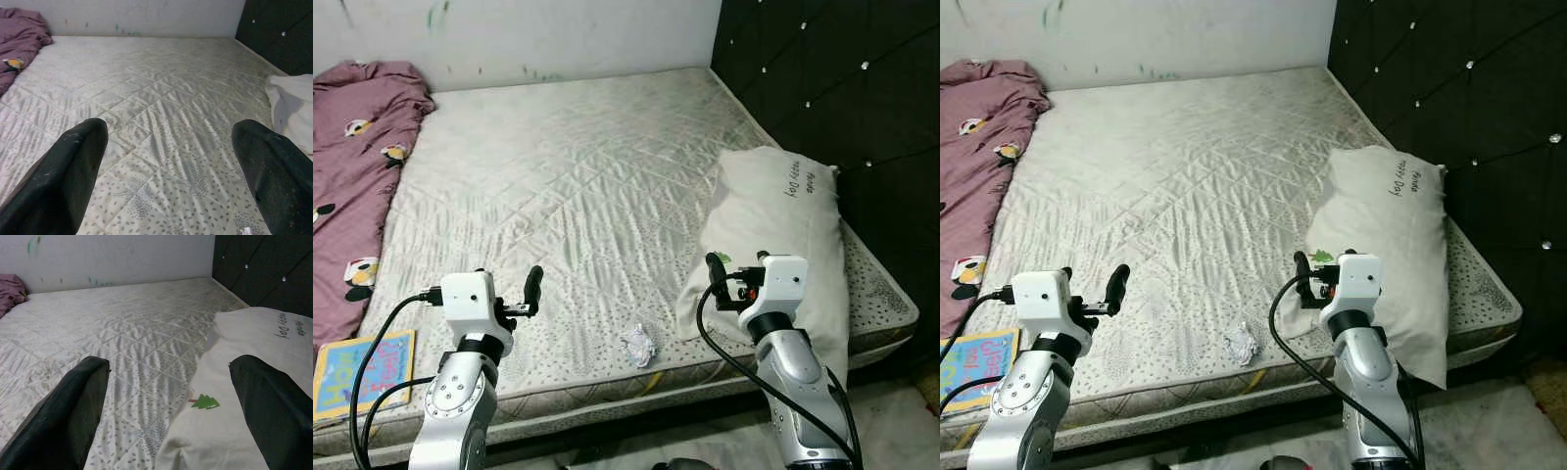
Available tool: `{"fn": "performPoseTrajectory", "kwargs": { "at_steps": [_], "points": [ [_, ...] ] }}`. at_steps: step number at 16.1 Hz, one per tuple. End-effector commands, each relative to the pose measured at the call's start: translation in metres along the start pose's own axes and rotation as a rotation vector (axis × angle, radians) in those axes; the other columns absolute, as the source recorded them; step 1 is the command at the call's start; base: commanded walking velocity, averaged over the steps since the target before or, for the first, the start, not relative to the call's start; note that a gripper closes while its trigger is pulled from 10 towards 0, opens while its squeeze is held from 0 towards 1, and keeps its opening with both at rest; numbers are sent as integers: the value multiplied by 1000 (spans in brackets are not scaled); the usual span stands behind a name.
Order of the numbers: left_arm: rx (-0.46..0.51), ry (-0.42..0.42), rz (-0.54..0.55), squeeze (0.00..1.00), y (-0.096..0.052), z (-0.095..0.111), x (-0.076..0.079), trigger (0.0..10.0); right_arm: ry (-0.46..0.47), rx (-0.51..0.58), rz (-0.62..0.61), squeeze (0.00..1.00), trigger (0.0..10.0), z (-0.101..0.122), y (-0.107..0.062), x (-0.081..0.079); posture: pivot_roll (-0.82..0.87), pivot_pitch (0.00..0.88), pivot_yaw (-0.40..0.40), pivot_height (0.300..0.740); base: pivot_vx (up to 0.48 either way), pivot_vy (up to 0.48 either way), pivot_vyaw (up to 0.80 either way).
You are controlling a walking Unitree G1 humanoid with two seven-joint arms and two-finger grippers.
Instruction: Clean up the room
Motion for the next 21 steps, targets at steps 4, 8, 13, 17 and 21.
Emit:
{"fn": "performPoseTrajectory", "kwargs": {
  "at_steps": [4, 8, 13, 17, 21],
  "points": [
    [4, 5, 15, 0, 1, 0, -3, 10000, 2, -14, 8, 0, 10000, -5, 0, -1, 25, 39, 35, 702, 0, 0, 0],
    [5, 22, 27, 0, 1, 1, -3, 10000, -1, -23, 16, 0, 10000, -5, 0, -1, 23, 37, 32, 662, 0, 0, 0],
    [-11, 22, 42, 0, 3, -1, -4, 10000, -9, -29, 39, 0, 10000, -6, 1, -3, 24, 33, 25, 642, 0, 0, 0],
    [-8, 21, 40, 0, 3, -1, -2, 10000, -22, -43, 61, 0, 10000, -7, 2, -4, 24, 29, 20, 642, 0, 0, 0],
    [-11, 17, 39, 0, 3, -1, -2, 10000, -42, -48, 87, 0, 10000, -8, 2, -8, 21, 30, 19, 602, 0, 0, 0]
  ]
}}
Point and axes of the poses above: a point about 5 cm out from each wrist's last joint towards the gripper, its own y axis pointing out of the wrist towards the gripper, its own z axis along the axis of the wrist's last joint, x = y × z, the point moved 1 cm from there along y, pointing out of the wrist towards the gripper, and after that the axes turned 10 degrees about y, right-handed, at the moved point
